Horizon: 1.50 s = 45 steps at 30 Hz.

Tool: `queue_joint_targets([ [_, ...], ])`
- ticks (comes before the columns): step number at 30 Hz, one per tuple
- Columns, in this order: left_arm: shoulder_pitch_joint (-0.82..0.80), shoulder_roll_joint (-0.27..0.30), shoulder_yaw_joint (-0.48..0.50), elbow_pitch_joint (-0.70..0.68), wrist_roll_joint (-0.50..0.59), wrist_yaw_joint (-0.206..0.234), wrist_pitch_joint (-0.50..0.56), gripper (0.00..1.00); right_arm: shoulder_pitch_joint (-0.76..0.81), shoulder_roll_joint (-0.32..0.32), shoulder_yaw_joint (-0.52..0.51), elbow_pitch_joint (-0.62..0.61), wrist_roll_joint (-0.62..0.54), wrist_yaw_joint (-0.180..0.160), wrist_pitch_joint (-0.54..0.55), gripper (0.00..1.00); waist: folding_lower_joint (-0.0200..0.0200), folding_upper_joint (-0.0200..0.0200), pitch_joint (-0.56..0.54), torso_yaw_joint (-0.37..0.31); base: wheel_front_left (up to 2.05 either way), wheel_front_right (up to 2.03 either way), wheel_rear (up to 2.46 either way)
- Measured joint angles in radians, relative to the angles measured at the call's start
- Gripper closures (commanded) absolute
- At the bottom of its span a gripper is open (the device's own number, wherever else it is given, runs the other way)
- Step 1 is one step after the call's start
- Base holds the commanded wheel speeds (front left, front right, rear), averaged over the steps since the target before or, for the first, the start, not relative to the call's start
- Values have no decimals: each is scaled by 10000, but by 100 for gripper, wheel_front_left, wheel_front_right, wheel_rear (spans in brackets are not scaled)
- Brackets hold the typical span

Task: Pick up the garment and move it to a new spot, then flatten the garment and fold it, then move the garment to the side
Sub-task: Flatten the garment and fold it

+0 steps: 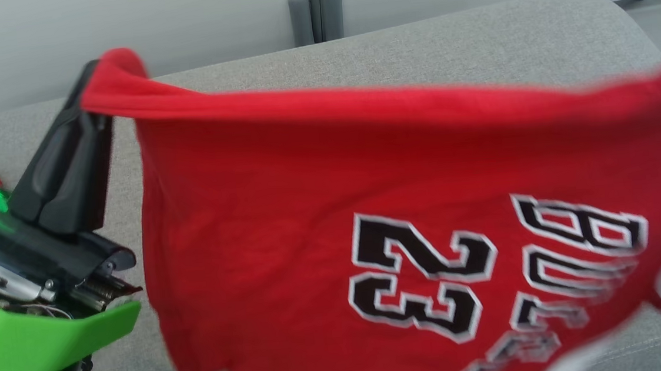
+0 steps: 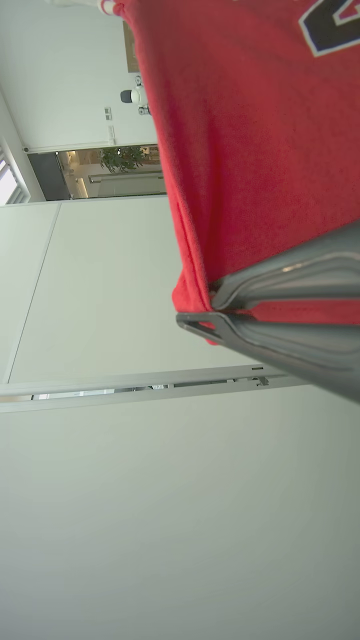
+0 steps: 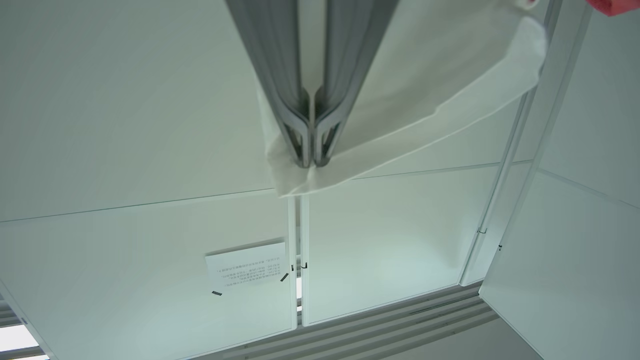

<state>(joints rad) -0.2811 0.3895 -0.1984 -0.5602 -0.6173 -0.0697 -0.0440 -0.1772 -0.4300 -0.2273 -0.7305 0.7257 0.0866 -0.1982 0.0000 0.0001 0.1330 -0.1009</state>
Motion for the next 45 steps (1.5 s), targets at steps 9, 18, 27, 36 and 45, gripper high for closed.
queue_joint_targets([
  [9, -2294, 27, -466, 2082, -2847, 397, 3726, 100, -2269, -213, 2650, 1985, 2213, -550, 3091, 100, 0, 0, 745, 141, 0, 0, 0],
  [18, -6940, -623, 77, 4661, -1781, 1141, 3837, 100, -7854, 1764, 3498, 4817, 1072, -2349, 3785, 100, 2, 0, 1901, 433, 0, 0, 0],
  [27, -8896, -621, -844, 4148, -723, -359, 2546, 100, -10560, 993, 2759, 5428, 102, -2100, 3565, 100, 1, 0, 3137, 835, 0, 0, 0],
  [36, -5110, -362, -1582, 6740, 123, -451, 794, 100, -5246, 2109, 3007, 6794, 320, -2102, 2755, 100, 2, 0, 4414, 897, 0, 0, 0],
  [45, -3890, -635, -1557, 8976, 278, -447, -924, 100, -3621, 2876, 2805, 7451, 790, -1463, 1162, 100, 1, 0, 5062, 512, 0, 0, 0],
])
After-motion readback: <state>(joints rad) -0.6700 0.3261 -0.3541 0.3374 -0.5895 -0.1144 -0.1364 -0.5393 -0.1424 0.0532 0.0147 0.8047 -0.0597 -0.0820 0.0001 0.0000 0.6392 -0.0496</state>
